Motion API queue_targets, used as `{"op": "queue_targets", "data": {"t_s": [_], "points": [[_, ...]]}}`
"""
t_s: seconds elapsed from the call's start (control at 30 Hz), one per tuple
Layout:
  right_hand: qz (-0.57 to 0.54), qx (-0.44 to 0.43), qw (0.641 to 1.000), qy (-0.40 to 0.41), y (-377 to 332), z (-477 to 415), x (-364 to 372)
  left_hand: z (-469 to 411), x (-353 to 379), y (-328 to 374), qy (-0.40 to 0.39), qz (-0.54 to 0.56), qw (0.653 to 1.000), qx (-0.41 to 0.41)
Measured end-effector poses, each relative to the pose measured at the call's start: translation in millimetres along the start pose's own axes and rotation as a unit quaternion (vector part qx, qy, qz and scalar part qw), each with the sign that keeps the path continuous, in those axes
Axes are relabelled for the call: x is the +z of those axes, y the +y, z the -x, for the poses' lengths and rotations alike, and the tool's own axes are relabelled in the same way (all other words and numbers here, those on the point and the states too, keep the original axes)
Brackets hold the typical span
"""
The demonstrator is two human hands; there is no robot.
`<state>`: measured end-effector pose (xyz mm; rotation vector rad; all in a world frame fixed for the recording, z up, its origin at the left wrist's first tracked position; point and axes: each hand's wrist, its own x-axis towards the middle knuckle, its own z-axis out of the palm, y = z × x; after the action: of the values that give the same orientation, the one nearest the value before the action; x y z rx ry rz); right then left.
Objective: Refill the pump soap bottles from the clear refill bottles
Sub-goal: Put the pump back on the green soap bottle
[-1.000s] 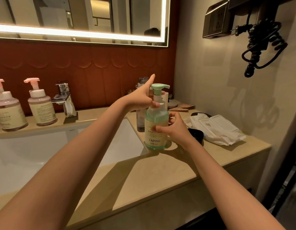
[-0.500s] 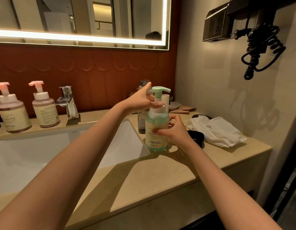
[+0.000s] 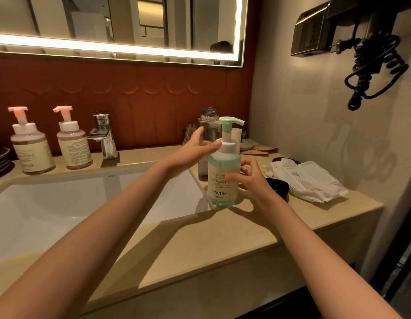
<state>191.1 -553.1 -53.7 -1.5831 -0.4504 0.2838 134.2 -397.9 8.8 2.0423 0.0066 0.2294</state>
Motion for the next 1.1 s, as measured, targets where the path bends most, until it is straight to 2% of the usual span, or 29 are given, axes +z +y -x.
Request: {"op": "queue_targets", "data": {"t_s": [0.07, 0.17, 0.23, 0.43, 0.53, 0.77, 0.97, 1.1], "points": [[0.008, 0.006, 1.0, -0.005, 1, 2, 0, 10, 1, -11, 0.006, -0.031, 0.999, -0.044], [0.039, 0.009, 0.999, 0.0, 3, 8, 3, 26, 9, -24, -0.046, -0.111, 0.985, -0.12], [0.032, 0.0, 0.999, 0.012, 5, 14, 7, 34, 20, -33, -0.037, -0.11, 0.987, -0.113], [-0.018, -0.009, 1.0, 0.004, 2, 28, 36, 41, 33, -52, 0.069, -0.087, 0.992, -0.062], [-0.002, -0.012, 1.0, -0.028, -1, 30, 61, 45, 11, -65, 0.106, -0.073, 0.989, -0.072], [0.019, -0.015, 0.997, -0.072, -23, -10, 131, 38, -64, -82, 0.135, -0.024, 0.985, -0.104], [-0.035, 0.005, 0.997, -0.066, -30, -64, 178, 4, -116, -97, 0.144, -0.021, 0.982, -0.121], [-0.033, 0.022, 0.997, -0.063, -26, -113, 201, -31, -140, -119, 0.168, -0.021, 0.978, -0.123]]}}
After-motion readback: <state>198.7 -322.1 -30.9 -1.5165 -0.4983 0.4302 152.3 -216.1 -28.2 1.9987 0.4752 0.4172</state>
